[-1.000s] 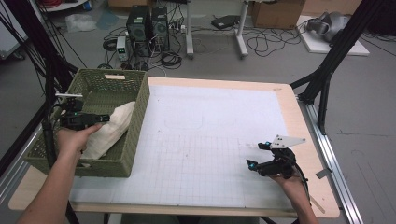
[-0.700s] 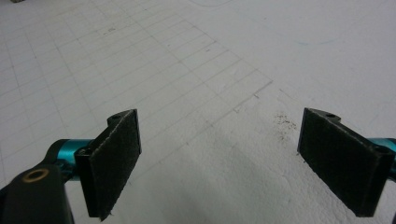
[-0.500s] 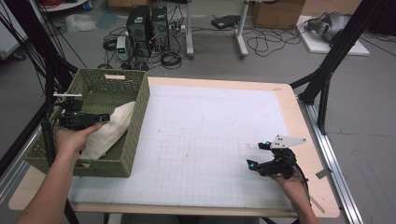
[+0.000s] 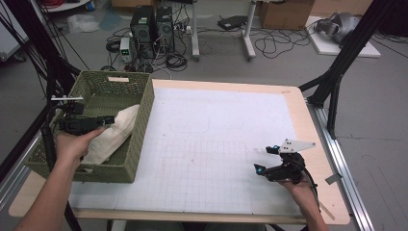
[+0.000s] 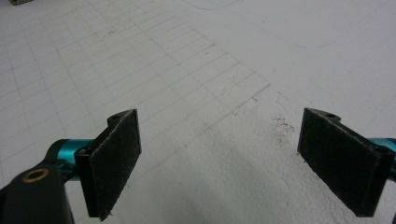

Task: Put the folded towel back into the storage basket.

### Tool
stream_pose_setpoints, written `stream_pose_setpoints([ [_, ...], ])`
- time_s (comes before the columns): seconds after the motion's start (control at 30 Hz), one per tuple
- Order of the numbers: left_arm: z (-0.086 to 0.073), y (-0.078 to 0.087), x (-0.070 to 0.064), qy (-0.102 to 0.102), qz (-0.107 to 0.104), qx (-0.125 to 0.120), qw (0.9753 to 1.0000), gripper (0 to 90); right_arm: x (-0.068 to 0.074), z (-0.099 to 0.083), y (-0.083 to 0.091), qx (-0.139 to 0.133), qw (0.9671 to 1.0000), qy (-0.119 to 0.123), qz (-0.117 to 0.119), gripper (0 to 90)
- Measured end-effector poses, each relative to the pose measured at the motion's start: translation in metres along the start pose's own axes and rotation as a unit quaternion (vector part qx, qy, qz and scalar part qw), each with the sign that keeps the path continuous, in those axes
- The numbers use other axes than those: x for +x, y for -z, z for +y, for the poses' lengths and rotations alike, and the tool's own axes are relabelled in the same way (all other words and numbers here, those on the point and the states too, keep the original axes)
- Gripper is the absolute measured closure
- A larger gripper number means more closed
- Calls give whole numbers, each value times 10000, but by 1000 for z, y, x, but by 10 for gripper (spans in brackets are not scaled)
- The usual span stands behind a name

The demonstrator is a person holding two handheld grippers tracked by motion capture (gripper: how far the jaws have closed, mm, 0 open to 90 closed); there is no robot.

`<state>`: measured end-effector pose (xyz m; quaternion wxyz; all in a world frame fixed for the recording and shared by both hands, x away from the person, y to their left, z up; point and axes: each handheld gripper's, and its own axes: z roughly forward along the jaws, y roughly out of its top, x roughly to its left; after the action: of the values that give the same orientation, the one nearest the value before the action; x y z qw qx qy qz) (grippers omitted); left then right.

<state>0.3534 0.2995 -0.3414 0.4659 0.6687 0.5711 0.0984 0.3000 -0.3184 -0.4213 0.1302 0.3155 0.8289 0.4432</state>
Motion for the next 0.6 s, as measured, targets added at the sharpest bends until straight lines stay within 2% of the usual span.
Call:
stream_pose_setpoints([
  [0.27,2,8,-5,-189,-57,-143,9997,674,-2,0,0,-18,10000,-15,-18,126],
  [0.43,1,11,-13,-358,-186,-253,9989,655,-1,0,1,-42,10000,-21,-48,126],
  [0.6,1,11,-20,-524,-273,-262,9979,633,1,1,4,-86,9999,-36,-76,125],
])
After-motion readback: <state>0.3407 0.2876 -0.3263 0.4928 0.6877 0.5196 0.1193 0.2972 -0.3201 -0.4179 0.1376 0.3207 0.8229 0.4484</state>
